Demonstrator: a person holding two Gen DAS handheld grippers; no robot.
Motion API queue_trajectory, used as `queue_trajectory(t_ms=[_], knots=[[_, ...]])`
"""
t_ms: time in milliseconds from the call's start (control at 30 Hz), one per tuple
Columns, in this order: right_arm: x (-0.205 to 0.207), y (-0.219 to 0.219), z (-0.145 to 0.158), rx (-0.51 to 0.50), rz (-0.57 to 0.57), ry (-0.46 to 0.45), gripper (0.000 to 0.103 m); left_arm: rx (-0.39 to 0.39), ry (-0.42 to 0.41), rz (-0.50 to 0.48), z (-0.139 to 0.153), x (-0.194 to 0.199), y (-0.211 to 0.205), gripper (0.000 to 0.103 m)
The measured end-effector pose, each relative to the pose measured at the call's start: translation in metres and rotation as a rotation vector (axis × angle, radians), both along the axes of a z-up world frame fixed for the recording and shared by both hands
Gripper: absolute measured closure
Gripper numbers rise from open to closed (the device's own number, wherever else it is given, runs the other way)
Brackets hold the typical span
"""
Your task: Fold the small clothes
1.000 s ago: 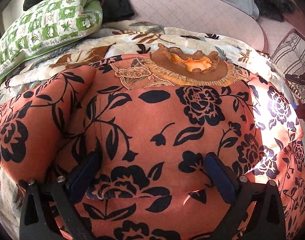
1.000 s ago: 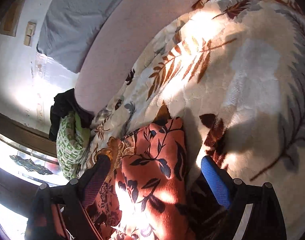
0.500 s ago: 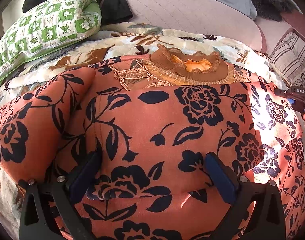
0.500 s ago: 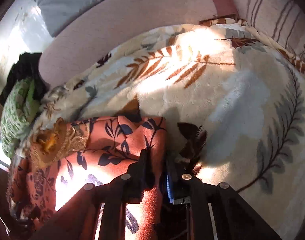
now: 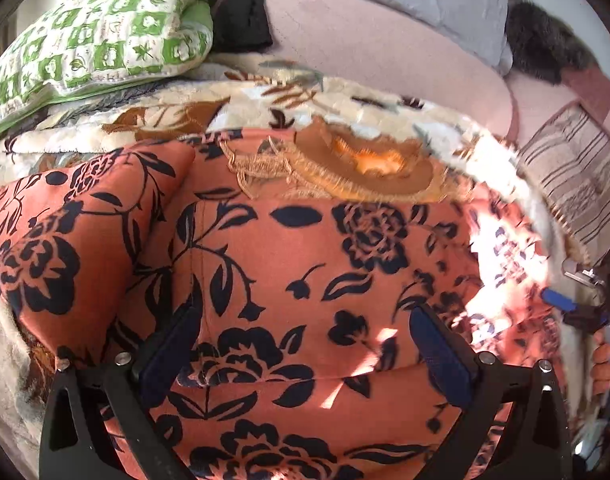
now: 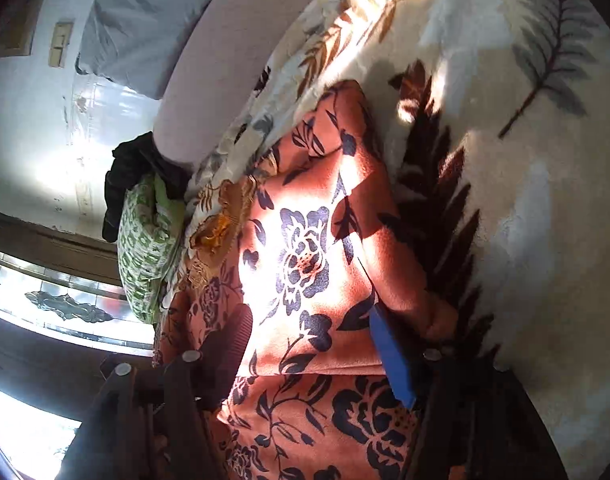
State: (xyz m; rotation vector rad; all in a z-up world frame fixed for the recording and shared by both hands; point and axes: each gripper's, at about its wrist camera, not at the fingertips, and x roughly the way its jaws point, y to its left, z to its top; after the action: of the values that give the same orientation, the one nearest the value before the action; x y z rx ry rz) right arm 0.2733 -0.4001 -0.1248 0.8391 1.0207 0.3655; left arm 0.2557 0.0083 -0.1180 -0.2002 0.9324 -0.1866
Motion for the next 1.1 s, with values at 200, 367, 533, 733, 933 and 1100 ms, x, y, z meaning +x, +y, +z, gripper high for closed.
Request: queue_trajectory(t_ms=[200,367,533,733,933,1100], knots=[[0.007,0.019,-0.005,-0.101,0.094,0.039,0.024,0.162,0.160,0.007,-0.039,0.018,-0.005,0.000],[0.021,0.026,0.053,-0.058,0.081,-0.171,0.027,0.217,0.123,-0.006,-0.040,0.009,-0.013,0.000],[0.106,0.039,0.029,-0.016,0.001,-0.121,0.027,0.205,0.133,-0.018,-0.034,0.001,-0.011,0.000],[0.116,0.068,0.011,0.075,0.073,-0.160,0.026,0.155,0.032,-0.009,-0.006,-0.016,0.002,0.000],[0.114,0.075,0.001,0.015,0.116,-0.117,0.022,0.187,0.127,-0.014,-0.029,0.001,-0.010,0.000],[0.062,0.071,0.041,0.024,0.094,-0.241,0.022,-0.098,0.090,0.024,-0.009,-0.017,0.030,0.000]])
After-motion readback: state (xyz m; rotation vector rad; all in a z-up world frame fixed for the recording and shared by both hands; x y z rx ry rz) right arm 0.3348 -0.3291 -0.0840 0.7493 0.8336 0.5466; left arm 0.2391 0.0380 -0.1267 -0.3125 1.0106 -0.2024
